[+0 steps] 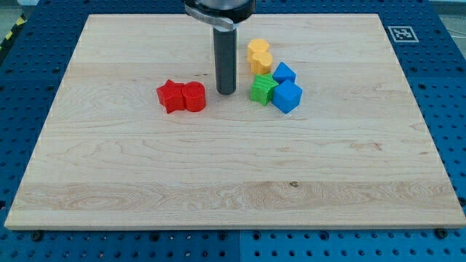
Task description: Move the red circle along with the red star toward the center left of the board
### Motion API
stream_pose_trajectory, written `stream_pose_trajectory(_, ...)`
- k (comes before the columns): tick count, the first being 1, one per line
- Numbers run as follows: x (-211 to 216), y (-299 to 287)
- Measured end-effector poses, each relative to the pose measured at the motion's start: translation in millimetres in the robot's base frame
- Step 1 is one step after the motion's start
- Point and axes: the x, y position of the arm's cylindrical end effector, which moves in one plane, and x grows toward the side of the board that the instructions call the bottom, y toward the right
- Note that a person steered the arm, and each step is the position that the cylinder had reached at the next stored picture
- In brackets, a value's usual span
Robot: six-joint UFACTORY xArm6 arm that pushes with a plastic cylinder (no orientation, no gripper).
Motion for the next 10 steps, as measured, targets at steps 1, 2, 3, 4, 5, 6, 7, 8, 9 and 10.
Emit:
stream_pose_trajectory(1, 13.4, 0.0)
stream_pose_trajectory(2, 13.4, 0.0)
stream_pose_trajectory(3, 21.4, -6.8)
stream_pose_trajectory(4, 23.6, -21.0)
stream_pose_trajectory(5, 20.8, -35.0)
stream_pose_trajectory(6, 20.8, -41.3)
stream_pose_trajectory(7, 20.8, -49.0)
stream_pose_trajectory(8, 20.8, -50.6)
stream_pose_trajectory(9, 20.8, -53.6)
stream_pose_trajectory(10, 20.8, -59.7)
